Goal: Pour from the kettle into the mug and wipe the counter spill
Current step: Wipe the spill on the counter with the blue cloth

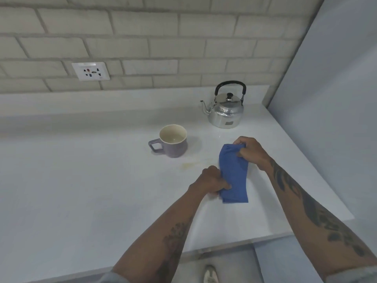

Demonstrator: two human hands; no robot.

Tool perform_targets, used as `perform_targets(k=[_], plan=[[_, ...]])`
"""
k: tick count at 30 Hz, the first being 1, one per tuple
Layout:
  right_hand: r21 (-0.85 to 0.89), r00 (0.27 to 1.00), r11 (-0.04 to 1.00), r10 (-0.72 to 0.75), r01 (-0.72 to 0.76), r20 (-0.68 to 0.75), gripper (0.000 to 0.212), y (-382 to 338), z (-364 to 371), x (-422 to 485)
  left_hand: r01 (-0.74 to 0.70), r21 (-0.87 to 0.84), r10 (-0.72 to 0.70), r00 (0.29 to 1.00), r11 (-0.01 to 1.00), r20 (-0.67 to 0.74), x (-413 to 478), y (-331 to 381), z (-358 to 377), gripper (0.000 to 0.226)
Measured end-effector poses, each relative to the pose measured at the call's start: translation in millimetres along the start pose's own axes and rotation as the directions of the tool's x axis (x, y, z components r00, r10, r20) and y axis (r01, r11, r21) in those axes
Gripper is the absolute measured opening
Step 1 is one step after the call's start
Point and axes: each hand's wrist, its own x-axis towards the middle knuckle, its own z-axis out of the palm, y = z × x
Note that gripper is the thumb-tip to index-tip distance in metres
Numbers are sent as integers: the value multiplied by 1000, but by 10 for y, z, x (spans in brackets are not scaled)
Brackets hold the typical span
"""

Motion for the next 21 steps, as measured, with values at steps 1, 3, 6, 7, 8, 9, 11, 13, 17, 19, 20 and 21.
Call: perform_targets(k=[1, 3, 6, 7, 8, 9, 11, 13, 17, 19, 20, 21], plan=[[-16, 1000, 1000, 5, -5, -23, 33, 23, -16, 51, 1, -1, -1, 1000, 1000, 8, 5, 33, 36, 27], [-49, 997, 999, -10, 6, -70, 37, 66, -1, 138, -2, -2, 2, 1000, 1000, 12, 6, 35, 46, 28], [-220, 980, 974, -92, 52, -177, 44, 180, 149, 143, -67, 41, 72, 988, 997, -139, -51, -182, -110, 22], [-272, 974, 960, -116, 60, -195, 45, 233, 224, 85, -91, 78, 107, 969, 993, -222, -98, -302, -199, 21], [-318, 970, 943, -161, 96, -185, 44, 287, 306, 12, -107, 118, 138, 944, 987, -300, -143, -438, -292, 22], [-364, 967, 920, -208, 143, -145, 44, 350, 388, -68, -120, 152, 168, 917, 981, -363, -185, -587, -382, 22], [-451, 961, 863, -275, 228, -40, 45, 452, 527, -199, -115, 233, 213, 863, 966, -458, -279, -870, -541, 19], [-516, 960, 821, -279, 243, 8, 54, 514, 615, -267, -106, 324, 271, 809, 940, -521, -372, -1139, -681, 24], [-714, 985, 689, -172, 126, 7, 54, 592, 700, -176, -103, 419, 369, 687, 902, -626, -518, -1605, -893, 29], [-756, 999, 654, -48, 17, -18, 53, 591, 761, -125, -89, 391, 355, 635, 916, -686, -600, -1811, -966, 31], [-756, 999, 655, -22, -16, -41, 54, 559, 811, -115, -85, 373, 343, 618, 924, -707, -641, -1891, -994, 33], [-751, 998, 660, -27, -28, -61, 55, 491, 891, -127, -88, 366, 341, 610, 926, -715, -674, -1956, -1011, 35]])
